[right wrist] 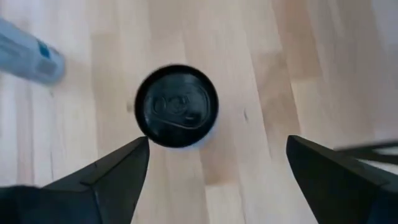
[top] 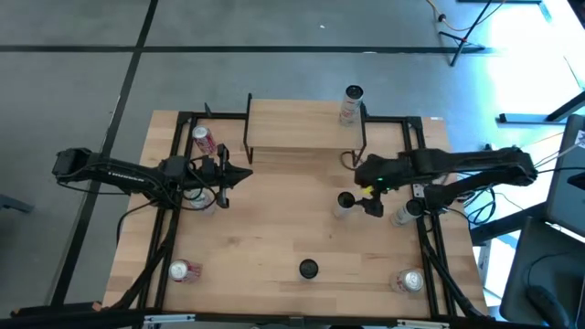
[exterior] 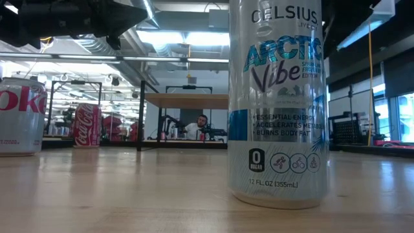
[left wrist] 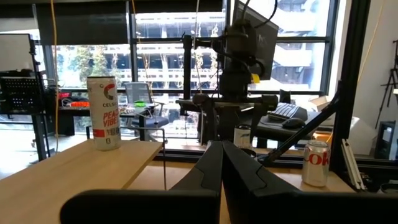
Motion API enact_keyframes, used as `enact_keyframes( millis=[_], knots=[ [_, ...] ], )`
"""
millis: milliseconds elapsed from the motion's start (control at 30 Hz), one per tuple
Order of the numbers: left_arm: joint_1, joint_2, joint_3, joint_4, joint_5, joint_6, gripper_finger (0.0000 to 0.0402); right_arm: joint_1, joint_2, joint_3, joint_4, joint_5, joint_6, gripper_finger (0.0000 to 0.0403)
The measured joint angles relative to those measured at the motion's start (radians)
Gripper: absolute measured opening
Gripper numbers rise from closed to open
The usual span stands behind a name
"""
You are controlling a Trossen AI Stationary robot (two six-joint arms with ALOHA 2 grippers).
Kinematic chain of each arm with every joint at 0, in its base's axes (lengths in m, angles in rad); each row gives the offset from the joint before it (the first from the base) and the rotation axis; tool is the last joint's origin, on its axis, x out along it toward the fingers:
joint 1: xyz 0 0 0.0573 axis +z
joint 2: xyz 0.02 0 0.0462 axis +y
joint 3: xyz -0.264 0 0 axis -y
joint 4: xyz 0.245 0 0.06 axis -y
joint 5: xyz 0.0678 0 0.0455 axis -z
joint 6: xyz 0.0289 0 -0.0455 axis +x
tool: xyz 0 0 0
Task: Place canned beverage on shelf
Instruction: Put the white pink soda can on the shelf aligned with the other white pink soda can
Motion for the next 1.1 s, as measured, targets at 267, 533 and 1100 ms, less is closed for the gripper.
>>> enact_keyframes(
  millis=[267, 533, 1100],
  knots=[
    [0.0, 0.0, 0.0, 0.001, 0.0, 0.0, 0.0, 0.0, -0.183, -0.3, 0.457, -0.067, -0.007, 0.0367],
    [0.0, 0.0, 0.0, 0.002, 0.0, 0.001, 0.0, 0.0, -0.143, -0.394, 0.609, -0.075, -0.05, 0.0367],
    [0.0, 0.0, 0.0, 0.002, 0.0, 0.008, 0.0, 0.0, 0.008, -0.406, 0.715, -0.102, -0.069, 0.0278]
  ],
)
